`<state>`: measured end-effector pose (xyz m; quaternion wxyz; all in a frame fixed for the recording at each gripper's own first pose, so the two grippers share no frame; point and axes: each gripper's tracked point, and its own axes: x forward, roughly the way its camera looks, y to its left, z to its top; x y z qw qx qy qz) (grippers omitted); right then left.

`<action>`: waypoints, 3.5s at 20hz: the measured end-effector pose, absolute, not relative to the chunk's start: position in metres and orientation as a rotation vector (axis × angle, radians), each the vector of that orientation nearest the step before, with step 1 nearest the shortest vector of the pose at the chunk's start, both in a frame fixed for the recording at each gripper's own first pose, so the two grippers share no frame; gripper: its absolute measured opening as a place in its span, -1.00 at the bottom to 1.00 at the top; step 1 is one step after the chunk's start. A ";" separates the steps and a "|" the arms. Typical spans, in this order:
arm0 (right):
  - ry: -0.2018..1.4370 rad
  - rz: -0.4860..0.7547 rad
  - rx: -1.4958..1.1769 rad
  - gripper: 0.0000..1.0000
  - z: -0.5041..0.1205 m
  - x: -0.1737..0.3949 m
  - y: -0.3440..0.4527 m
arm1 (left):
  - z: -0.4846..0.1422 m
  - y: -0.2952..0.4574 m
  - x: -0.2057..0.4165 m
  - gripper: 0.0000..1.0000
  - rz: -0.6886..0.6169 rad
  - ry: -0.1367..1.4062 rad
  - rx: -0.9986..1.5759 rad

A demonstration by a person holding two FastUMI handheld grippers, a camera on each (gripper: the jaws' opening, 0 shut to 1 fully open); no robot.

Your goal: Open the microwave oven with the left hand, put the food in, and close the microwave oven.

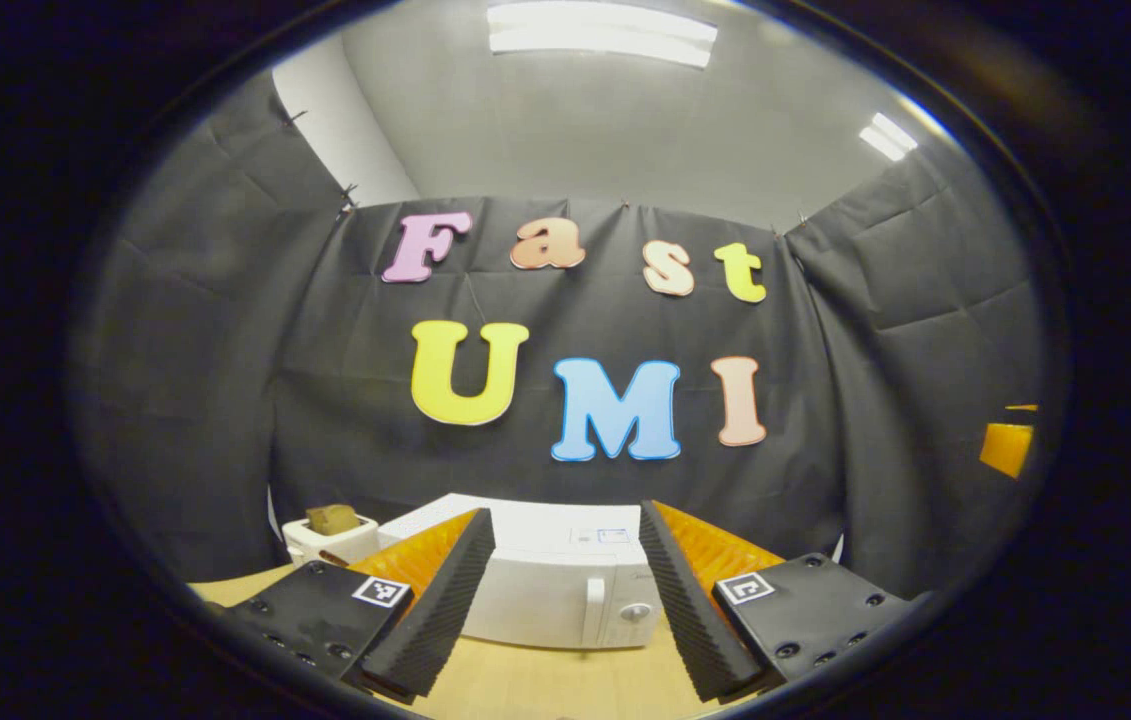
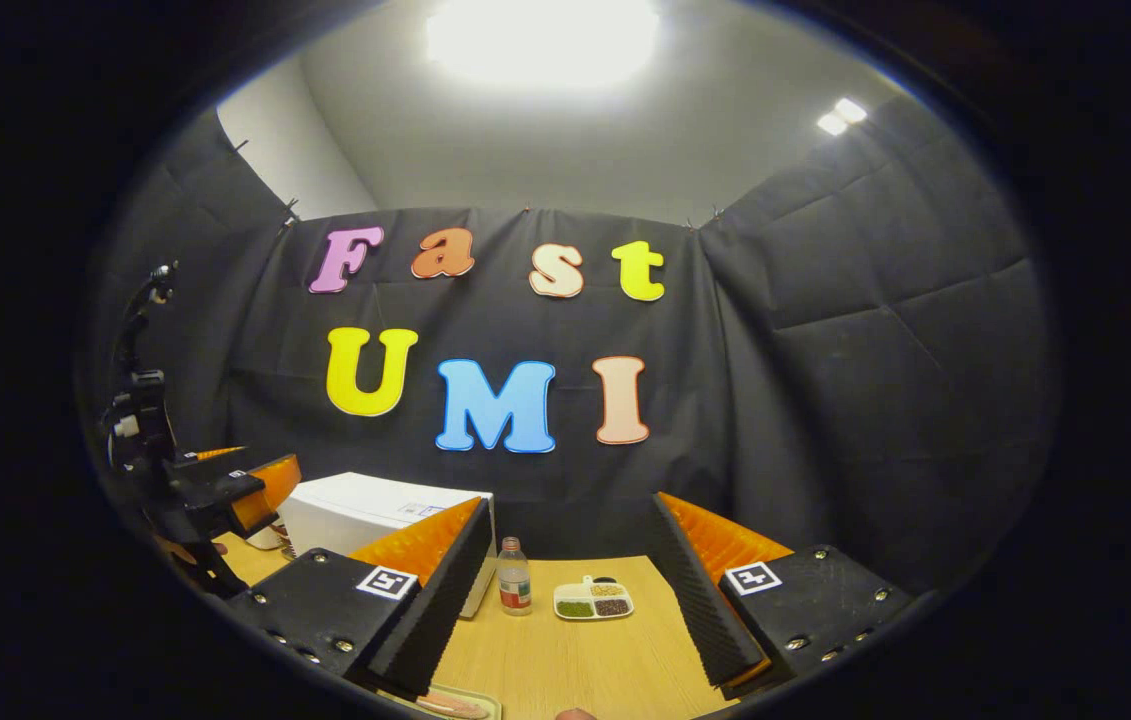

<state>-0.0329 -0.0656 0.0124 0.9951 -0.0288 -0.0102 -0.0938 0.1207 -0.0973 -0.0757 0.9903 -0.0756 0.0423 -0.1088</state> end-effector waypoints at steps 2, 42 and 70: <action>-0.011 -0.231 -0.060 0.92 0.011 -0.040 -0.079 | -0.092 -0.106 0.136 0.89 -0.229 0.103 -0.159; 0.055 -0.341 -0.111 0.92 0.003 -0.089 -0.110 | -0.376 -0.203 0.259 -0.64 -0.272 0.592 -0.039; 0.066 0.231 -0.028 0.92 -0.022 -0.021 0.064 | -0.346 0.051 0.060 -0.38 0.035 0.646 -0.177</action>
